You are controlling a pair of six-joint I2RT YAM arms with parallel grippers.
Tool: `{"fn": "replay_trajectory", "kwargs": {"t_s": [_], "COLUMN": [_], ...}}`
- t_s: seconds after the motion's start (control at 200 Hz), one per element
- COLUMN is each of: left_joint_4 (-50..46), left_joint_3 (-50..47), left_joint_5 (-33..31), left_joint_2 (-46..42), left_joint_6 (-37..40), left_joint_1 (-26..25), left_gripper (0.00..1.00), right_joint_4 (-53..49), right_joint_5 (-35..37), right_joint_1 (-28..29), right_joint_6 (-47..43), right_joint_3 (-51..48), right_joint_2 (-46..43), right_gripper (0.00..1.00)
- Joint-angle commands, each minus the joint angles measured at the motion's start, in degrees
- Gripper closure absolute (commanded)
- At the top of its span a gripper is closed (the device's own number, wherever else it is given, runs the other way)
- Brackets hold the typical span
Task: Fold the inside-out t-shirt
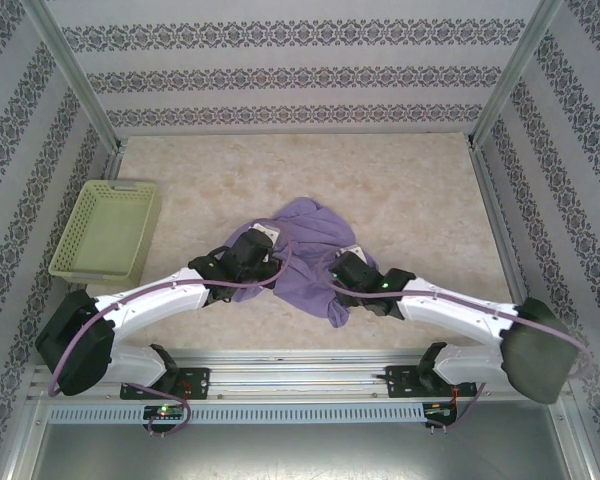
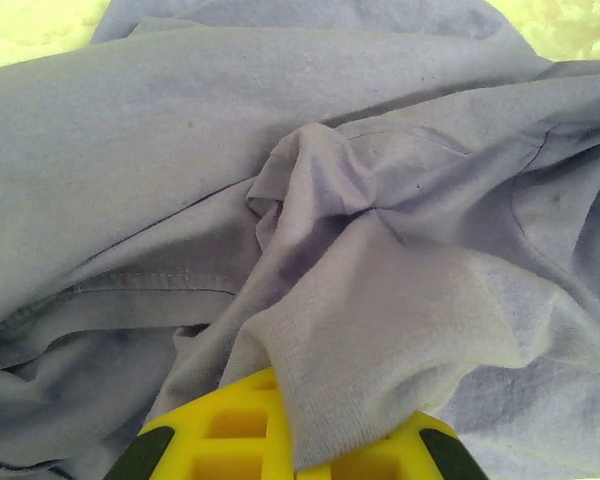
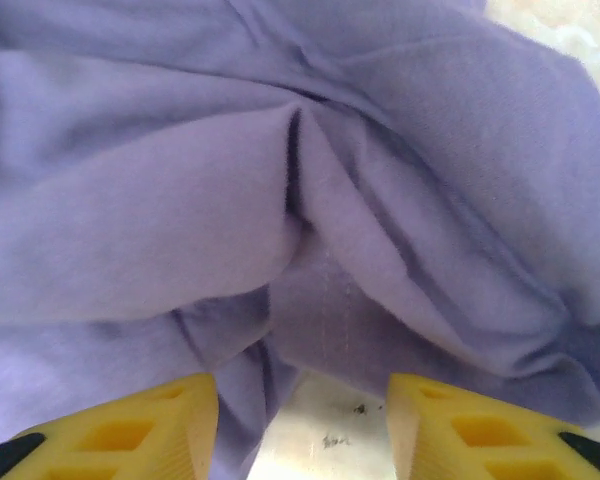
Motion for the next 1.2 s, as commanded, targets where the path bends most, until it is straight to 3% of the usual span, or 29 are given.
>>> {"fn": "replay_trajectory", "kwargs": {"t_s": [0.0,0.25,0.525,0.674,0.784,0.894,1.054,1.194], "left_joint_4": [-1.9,-2.1,-3.2,-6.5,-7.4,-7.6,-7.6,-5.3], "left_joint_3": [1.6,1.4,0.9,2.3,2.4,2.1,1.5,0.4], "left_joint_5": [-0.7,-0.4,-2.5,-3.4,-3.5,-3.4,-2.8,1.3], "left_joint_2": [-0.6,-1.3,-1.5,1.4,2.7,2.9,2.7,1.7], "left_joint_6": [0.8,0.9,0.3,-1.8,-3.0,-3.6,-3.5,-2.8], "left_joint_1": [0.7,1.1,2.2,4.4,5.9,7.3,8.5,8.5], "left_gripper": [1.0,1.0,1.0,1.0,1.0,1.0,1.0,1.0], "right_joint_4": [1.9,1.1,-3.1,-5.7,-7.4,-7.8,-3.7,-1.8], "right_joint_5": [9.4,13.2,17.8,18.7,18.3,12.7,-2.6,-11.9], "right_joint_1": [0.7,0.0,-2.1,-1.9,-2.2,-5.8,-16.3,-23.3], "right_joint_6": [-0.2,-1.0,2.9,4.1,4.8,4.6,4.1,4.9], "right_joint_3": [2.0,7.1,8.0,7.2,5.8,3.5,-2.3,-4.5], "right_joint_2": [3.5,12.0,10.9,6.4,0.8,-7.4,-21.2,-23.5], "right_gripper": [0.46,0.48,0.76,1.0,1.0,1.0,1.0,1.0]}}
